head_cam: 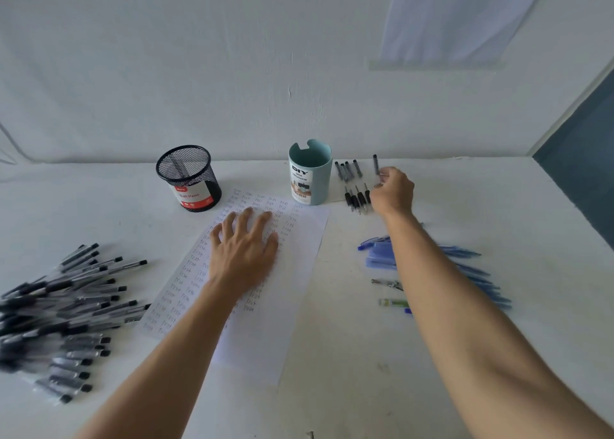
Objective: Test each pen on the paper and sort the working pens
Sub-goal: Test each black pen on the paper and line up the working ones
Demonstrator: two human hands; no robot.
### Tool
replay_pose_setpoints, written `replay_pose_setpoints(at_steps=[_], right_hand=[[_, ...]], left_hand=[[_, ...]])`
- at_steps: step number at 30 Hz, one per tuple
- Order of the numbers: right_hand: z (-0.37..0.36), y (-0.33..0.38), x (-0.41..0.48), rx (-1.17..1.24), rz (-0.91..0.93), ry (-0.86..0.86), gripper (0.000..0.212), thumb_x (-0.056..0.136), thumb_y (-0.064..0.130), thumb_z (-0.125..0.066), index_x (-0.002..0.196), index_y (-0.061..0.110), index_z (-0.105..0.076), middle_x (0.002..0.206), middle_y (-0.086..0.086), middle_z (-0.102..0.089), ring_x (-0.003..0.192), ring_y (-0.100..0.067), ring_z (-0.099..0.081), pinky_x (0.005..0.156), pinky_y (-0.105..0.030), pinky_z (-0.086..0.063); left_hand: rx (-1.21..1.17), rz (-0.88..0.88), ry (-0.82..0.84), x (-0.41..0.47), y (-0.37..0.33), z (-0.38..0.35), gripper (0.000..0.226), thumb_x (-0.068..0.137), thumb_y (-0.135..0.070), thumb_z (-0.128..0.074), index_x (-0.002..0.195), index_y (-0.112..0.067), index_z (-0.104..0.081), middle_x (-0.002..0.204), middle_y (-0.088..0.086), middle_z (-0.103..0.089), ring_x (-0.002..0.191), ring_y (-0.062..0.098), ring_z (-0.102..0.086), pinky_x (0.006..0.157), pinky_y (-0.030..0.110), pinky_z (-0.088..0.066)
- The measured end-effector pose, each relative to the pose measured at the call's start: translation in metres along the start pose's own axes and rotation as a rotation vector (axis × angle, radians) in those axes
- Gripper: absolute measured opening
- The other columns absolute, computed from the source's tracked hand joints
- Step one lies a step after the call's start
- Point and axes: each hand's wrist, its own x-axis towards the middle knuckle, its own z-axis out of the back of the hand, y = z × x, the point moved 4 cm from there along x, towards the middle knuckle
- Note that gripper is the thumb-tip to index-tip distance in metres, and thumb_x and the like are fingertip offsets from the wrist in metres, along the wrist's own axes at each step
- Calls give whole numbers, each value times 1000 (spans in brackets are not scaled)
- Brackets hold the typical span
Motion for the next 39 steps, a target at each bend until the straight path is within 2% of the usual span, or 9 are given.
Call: replay_pose_setpoints(at_steps=[8,13,17,21,24,28,33,36,39], right_hand=[[-10,3,0,31,0,107,44,93,14,-56,136,4,-54,134,-15,-60,124,-30,-55,98,-27,-41],[-13,5,-21,56,30,113,44,91,14,-56,134,6,-55,130,-12,-62,117,-29,-58,83,-22,-40],[-18,17,-64,64,219,14,37,81,12,-59,117,6,-67,101,-13,-70,101,-36,-61,89,-36,-49],[-41,26,-117,0,406,109,30,83,8,-62,111,12,-70,117,-8,-67,113,-30,-54,98,-34,-39],[-59,27,-150,-106,481,293,33,88,19,-62,121,18,-67,132,-6,-56,126,-24,-46,106,-35,-32],[-70,24,-175,-265,537,364,45,94,32,-56,137,19,-55,150,-5,-42,143,-21,-30,117,-35,-16],[-75,18,-182,-368,565,390,56,94,40,-44,145,18,-43,159,-7,-30,149,-25,-19,122,-42,-12],[-75,19,-185,-390,553,403,61,92,43,-37,147,18,-40,162,-8,-26,151,-24,-14,123,-42,-7],[-76,19,-186,-384,561,405,54,99,34,-45,150,17,-37,164,-10,-21,153,-25,-10,123,-39,-1]], left_hand=[[-16,4,-9,2,1,0,50,100,-56,-32,148,-40,-31,161,-2,-25,150,24,-13,120,50,-9],[-82,27,-10,2,3,2,50,99,-57,-38,146,-42,-38,161,-5,-29,150,23,-15,121,49,-10],[-280,92,-30,3,9,10,45,95,-45,-57,139,-34,-54,155,-7,-41,147,22,-26,120,46,-16],[-705,225,-55,-1,22,31,34,94,-22,-63,127,-25,-65,124,-2,-63,114,20,-58,104,40,-44],[-938,295,-174,-10,41,47,36,91,-7,-58,123,-20,-69,120,-2,-68,110,14,-62,103,37,-48],[-604,293,-289,-27,68,66,36,90,0,-52,116,-16,-72,119,1,-70,110,16,-60,99,28,-40],[67,452,-203,-53,109,70,48,82,-2,-56,128,-12,-61,130,15,-56,124,36,-40,102,48,-28],[81,513,-139,-66,121,65,33,85,-1,-55,117,5,-61,133,21,-48,124,40,-38,106,51,-28],[35,464,-180,-73,129,59,23,88,8,-53,107,13,-65,139,25,-49,124,44,-43,106,52,-33]])
